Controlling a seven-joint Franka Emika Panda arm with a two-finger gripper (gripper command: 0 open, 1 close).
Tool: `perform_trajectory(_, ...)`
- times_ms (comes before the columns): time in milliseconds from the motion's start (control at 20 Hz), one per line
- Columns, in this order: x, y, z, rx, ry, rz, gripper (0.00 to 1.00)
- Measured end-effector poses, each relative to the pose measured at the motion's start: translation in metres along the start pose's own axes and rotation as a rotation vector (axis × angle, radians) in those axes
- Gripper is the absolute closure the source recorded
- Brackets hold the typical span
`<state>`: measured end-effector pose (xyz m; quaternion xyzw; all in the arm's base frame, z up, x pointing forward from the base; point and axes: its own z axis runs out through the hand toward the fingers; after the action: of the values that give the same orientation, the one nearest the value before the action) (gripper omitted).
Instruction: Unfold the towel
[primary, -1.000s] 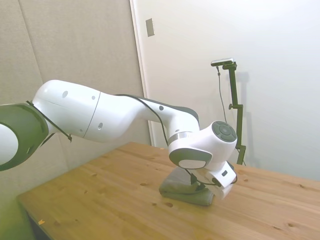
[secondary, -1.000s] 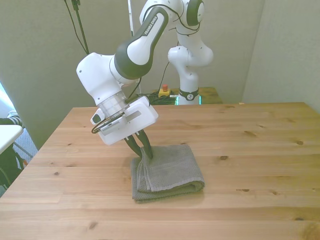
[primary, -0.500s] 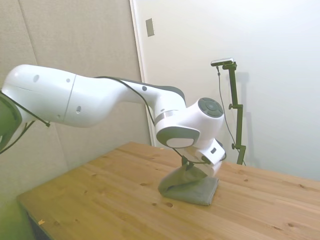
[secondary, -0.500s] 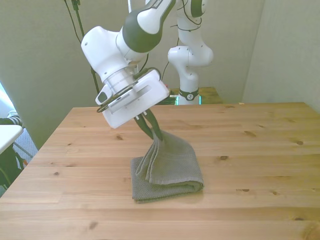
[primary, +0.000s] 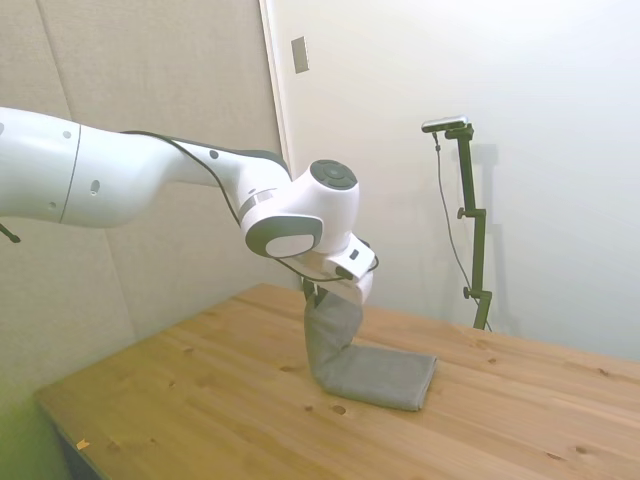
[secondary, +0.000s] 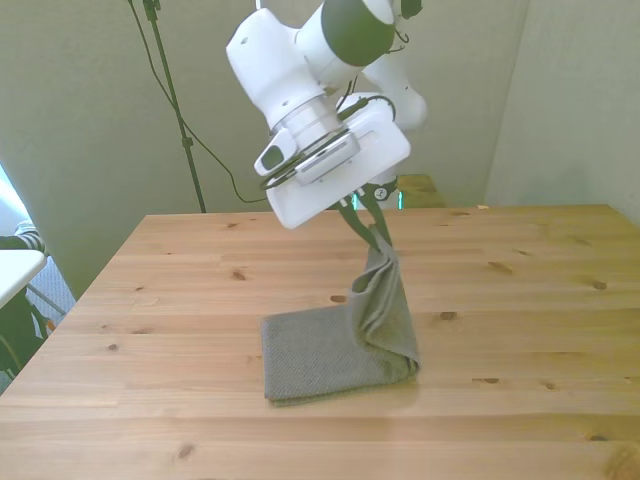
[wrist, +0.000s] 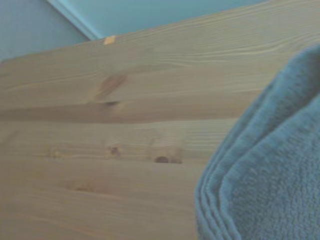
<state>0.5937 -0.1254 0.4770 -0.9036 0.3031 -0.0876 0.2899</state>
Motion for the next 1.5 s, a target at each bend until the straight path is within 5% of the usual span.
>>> perform_trajectory(400, -0.043, -0.039, 0.087, -0.128, -0.149, -0.184, 0.0)
perform_trajectory(1000, -0.057, -0.031, 0.104, -0.174, -0.2, -0.249, 0.0)
perform_trajectory(1300, -0.032, -0.044, 0.08, -0.313, 0.007, -0.095, 0.0)
perform_trajectory(1500, -0.066, -0.058, 0.079, -0.361, 0.122, 0.039, 0.0)
